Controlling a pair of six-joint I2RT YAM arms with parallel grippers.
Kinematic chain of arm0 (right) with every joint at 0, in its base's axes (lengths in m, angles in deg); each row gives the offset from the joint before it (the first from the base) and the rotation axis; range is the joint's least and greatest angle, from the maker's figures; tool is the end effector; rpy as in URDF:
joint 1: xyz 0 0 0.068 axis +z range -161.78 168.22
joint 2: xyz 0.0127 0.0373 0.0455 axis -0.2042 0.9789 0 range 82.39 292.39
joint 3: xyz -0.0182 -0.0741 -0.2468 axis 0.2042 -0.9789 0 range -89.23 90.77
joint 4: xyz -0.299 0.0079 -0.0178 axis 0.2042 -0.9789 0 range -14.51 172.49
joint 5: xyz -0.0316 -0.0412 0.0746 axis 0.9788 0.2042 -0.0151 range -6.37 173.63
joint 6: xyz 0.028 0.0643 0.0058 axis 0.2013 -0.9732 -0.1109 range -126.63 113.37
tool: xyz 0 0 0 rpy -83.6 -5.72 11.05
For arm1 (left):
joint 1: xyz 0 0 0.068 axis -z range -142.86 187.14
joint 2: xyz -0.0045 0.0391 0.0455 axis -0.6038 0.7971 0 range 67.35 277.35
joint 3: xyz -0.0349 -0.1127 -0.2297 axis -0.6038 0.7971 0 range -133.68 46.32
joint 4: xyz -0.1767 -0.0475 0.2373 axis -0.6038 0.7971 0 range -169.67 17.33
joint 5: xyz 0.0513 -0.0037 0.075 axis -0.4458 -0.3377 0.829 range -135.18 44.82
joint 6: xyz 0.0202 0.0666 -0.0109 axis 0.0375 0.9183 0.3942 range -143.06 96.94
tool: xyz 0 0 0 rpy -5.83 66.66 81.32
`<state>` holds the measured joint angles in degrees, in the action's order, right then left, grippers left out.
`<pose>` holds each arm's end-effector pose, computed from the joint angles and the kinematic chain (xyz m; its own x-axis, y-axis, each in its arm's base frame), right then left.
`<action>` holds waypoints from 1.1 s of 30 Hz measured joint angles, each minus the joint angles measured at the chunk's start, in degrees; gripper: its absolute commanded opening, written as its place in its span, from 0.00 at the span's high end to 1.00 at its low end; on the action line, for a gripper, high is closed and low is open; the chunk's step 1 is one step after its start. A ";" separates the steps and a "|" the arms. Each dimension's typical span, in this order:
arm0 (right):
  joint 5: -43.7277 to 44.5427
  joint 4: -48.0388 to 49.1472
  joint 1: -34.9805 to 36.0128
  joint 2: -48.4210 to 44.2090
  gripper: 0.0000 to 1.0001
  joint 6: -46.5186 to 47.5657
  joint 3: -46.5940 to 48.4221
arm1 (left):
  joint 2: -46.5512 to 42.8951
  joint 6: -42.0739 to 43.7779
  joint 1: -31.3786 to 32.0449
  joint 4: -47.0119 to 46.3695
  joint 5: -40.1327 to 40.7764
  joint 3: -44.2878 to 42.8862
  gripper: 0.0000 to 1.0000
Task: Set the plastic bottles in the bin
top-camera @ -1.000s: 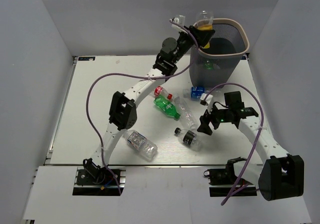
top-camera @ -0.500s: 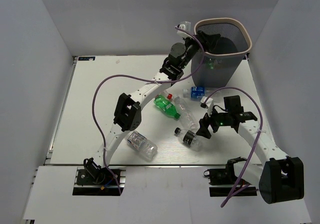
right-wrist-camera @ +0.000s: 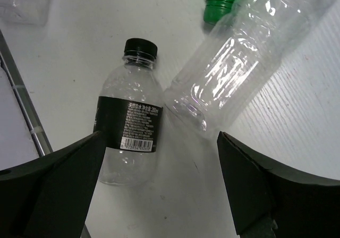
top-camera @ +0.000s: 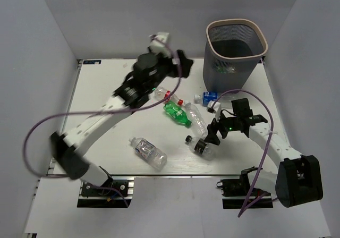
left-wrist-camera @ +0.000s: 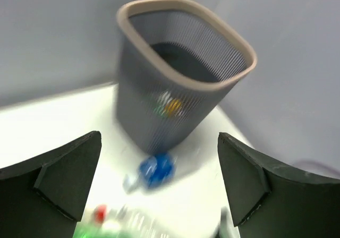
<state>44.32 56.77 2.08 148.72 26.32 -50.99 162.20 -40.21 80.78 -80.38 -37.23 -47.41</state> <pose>0.2535 0.1001 0.1644 -0.3591 -0.5220 -0.7737 -0.8865 0.4500 0.1079 0.3375 -0.3107 0.4150 -0.1769 -0.2347 -0.9558 0.5558 0.7776 -0.2939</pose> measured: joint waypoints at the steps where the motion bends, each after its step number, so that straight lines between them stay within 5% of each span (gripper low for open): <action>1: 0.00 -0.13 0.85 0.57 0.10 0.00 0.48 | -6.16 0.24 0.00 2.80 1.44 4.55 0.00; 5: 0.94 -0.46 4.33 1.46 0.10 -0.09 1.01 | -26.14 -2.95 -0.02 12.17 7.85 17.73 0.00; 9: 2.54 -1.20 7.19 2.69 0.10 -0.96 1.09 | -36.41 -11.10 -0.02 24.26 11.61 26.10 0.00; 17: 8.39 -1.49 11.17 4.83 0.10 -2.69 1.07 | -32.20 -28.59 -0.02 49.33 12.79 30.27 0.00; 28: 16.04 -0.74 16.50 10.25 0.10 -4.11 0.33 | -34.51 -40.87 -0.02 57.20 8.66 39.06 0.00; 31: 17.18 -0.55 17.97 12.20 0.27 -4.15 0.50 | -34.58 -42.99 -0.02 57.66 7.50 41.09 0.00; 33: 17.55 0.24 18.80 12.85 0.52 -4.00 0.70 | -34.64 -44.28 -0.02 57.48 6.80 42.40 0.00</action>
<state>61.87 57.01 20.88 161.57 22.32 -50.29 127.55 -84.49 80.76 -22.90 -30.44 -5.01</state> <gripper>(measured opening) 0.707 0.998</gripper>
